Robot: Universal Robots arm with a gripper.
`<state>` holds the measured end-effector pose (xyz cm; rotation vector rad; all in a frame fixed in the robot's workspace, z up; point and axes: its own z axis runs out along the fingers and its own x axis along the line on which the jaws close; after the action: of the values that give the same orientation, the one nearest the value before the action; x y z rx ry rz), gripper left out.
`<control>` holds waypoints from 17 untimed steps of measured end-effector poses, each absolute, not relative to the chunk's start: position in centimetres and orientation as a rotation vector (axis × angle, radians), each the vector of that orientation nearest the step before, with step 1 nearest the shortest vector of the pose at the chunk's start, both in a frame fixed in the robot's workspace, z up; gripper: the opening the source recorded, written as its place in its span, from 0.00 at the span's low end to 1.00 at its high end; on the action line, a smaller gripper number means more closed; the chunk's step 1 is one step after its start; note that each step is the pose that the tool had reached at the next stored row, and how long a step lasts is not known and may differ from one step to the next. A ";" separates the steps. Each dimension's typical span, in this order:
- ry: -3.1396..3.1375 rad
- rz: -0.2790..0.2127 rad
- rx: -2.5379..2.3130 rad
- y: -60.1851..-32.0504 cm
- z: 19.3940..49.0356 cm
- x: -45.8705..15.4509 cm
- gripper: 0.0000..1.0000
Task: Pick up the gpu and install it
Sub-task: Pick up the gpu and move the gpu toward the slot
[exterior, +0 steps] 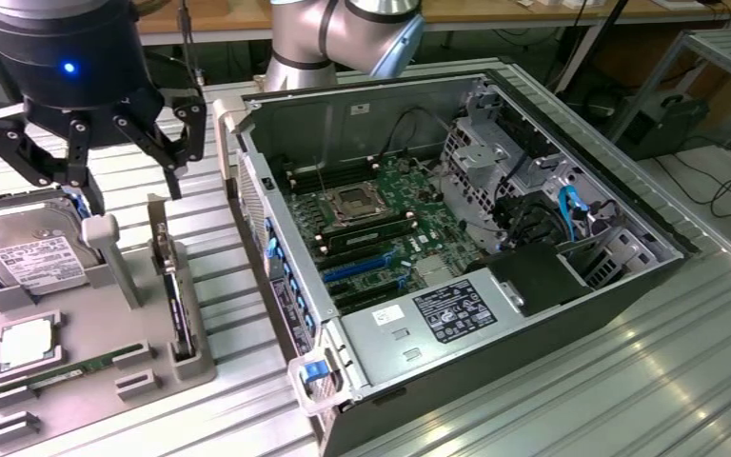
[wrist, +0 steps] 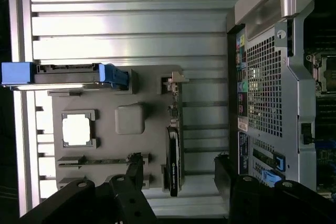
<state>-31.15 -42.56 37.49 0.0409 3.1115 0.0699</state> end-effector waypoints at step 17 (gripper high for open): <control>3.112 0.070 0.040 -43.0 35.6 -31.2 0.66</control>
<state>-31.19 -43.02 35.64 0.0400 3.1116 0.0699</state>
